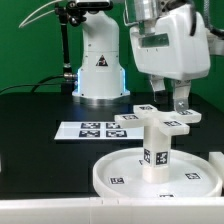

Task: Assemble round table

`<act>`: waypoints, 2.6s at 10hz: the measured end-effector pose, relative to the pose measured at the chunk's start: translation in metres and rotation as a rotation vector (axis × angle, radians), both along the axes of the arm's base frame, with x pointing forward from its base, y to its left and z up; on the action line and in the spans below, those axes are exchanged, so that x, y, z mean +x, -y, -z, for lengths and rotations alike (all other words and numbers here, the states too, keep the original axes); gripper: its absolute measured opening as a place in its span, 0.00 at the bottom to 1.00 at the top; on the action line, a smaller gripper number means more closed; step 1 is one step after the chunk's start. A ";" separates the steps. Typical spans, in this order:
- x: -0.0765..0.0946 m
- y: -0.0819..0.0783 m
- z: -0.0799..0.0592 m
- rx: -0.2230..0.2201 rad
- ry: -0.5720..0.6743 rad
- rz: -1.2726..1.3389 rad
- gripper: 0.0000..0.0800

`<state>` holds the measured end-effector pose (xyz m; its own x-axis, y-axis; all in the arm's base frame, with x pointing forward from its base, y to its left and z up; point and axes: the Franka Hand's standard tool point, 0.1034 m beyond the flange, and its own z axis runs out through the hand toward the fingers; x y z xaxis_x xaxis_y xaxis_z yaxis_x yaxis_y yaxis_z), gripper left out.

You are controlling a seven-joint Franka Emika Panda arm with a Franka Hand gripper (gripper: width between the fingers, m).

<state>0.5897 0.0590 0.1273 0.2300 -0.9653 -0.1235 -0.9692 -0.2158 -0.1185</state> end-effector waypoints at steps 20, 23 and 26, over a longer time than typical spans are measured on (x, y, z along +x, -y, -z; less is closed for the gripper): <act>0.000 0.000 0.003 -0.210 0.138 -2.017 0.81; 0.000 0.007 0.004 -0.219 0.143 -2.203 0.81; -0.001 0.011 0.006 -0.221 0.136 -2.383 0.81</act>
Offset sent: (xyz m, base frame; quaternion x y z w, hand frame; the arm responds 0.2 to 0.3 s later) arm 0.0000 0.0000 0.0000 0.0000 0.0000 -0.1938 0.9810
